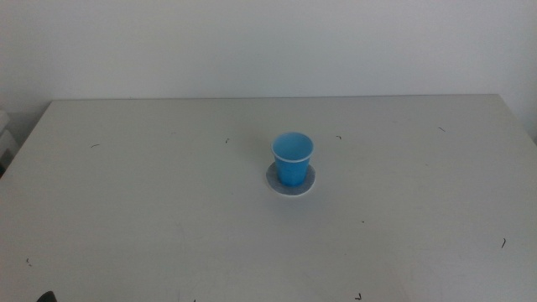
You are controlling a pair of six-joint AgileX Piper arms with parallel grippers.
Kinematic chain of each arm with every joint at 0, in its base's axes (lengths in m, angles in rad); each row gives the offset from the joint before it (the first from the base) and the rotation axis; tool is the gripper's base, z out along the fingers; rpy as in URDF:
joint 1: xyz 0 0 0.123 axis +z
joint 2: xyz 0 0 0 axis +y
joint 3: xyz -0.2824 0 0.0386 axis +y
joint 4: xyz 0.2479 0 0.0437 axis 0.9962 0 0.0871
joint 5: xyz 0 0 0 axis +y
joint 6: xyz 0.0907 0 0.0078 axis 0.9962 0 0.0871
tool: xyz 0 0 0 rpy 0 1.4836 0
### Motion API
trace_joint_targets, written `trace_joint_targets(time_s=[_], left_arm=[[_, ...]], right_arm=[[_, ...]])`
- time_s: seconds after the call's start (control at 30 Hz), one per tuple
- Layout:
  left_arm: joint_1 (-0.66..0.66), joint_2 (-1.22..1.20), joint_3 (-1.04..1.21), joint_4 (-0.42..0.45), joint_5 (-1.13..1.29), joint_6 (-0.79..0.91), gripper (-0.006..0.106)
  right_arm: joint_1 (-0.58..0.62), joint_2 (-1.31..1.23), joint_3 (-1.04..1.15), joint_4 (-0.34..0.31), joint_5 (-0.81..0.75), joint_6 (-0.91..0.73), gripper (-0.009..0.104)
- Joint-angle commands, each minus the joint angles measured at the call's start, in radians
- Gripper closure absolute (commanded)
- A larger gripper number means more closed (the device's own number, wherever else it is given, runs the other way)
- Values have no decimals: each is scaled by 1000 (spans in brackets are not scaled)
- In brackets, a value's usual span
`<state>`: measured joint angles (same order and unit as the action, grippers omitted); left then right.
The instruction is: Place an empty cup on a cup mat.
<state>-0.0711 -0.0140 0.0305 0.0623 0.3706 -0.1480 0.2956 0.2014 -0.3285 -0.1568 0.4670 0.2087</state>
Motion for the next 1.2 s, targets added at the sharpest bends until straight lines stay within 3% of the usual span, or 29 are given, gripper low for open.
trace_joint_targets(time_s=[0.0, 0.17, 0.3, 0.4, 0.6, 0.9, 1.17], left_arm=[[1, -13, -6, 3, -66, -11, -5], [1, -13, -6, 3, -66, -11, -5], [1, -13, -6, 3, -66, -11, -5], [1, -13, -6, 3, -66, -11, -5], [1, -13, -6, 3, -66, -11, -5], [1, -13, -6, 3, -66, -11, -5], [1, -13, -6, 3, -66, -11, -5]], right_arm=[[-5, -29, 31, -22, -160, -11, 8], [-5, -91, 213, -40, -493, -10, 8], [-5, -91, 320, -8, -667, -11, 8], [-5, -91, 352, 15, -647, -10, 8], [-22, -91, 351, -7, -603, -10, 8], [-203, -91, 351, 5, -588, -10, 8], [-221, -91, 351, 17, -588, -10, 8]])
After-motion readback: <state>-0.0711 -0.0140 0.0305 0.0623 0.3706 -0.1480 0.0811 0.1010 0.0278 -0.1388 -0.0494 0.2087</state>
